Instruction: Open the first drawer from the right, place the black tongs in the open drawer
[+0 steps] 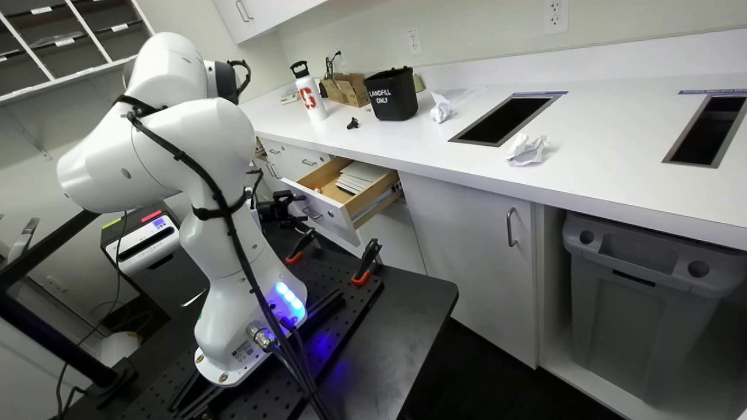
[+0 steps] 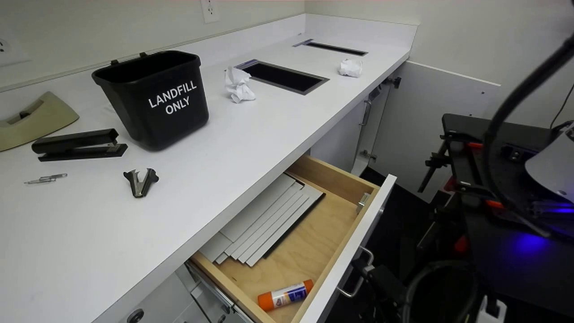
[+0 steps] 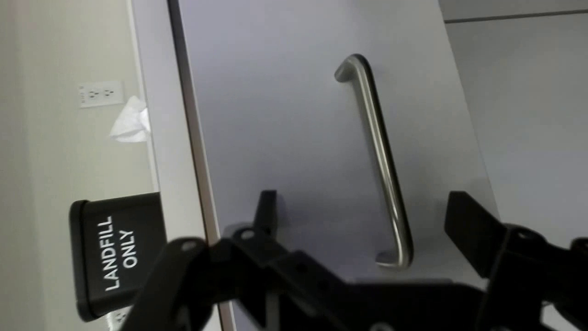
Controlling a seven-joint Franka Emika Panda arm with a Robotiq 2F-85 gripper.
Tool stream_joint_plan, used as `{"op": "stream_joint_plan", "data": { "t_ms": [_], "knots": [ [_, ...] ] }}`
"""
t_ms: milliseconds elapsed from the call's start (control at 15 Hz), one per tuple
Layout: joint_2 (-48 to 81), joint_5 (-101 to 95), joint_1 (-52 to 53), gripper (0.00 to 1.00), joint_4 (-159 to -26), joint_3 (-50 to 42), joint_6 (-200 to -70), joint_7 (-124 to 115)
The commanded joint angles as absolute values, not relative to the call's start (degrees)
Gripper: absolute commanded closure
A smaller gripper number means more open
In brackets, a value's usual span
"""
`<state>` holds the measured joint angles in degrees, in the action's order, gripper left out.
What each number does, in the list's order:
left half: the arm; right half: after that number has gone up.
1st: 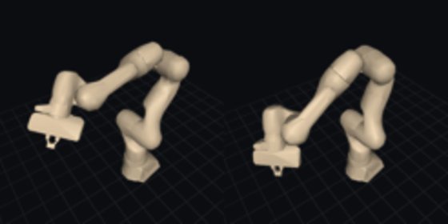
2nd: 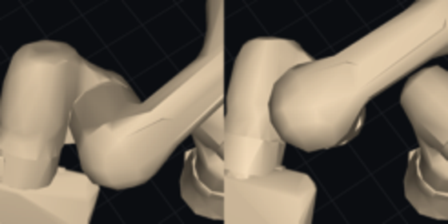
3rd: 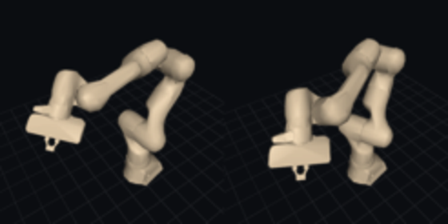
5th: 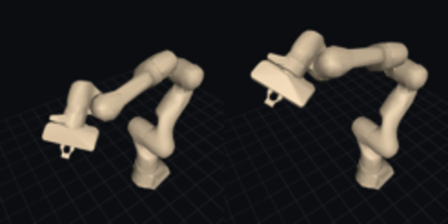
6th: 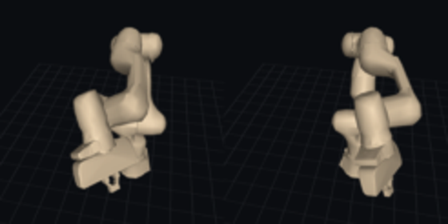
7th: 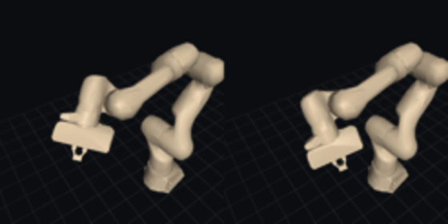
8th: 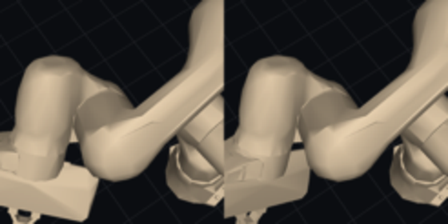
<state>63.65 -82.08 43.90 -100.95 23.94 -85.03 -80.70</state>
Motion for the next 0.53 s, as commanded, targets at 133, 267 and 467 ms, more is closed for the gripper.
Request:
{"op": "stream_joint_plan", "data": {
  "t_ms": [133,267,467],
  "knots": [
    [46.15,-82.23,31.26,0.00,-119.59,27.36,-105.34,-80.81],
    [40.58,-82.11,26.77,0.00,-125.00,28.80,-113.58,-80.96],
    [32.22,-81.06,22.12,0.00,-132.46,30.03,-123.61,-80.55]
  ]
}}
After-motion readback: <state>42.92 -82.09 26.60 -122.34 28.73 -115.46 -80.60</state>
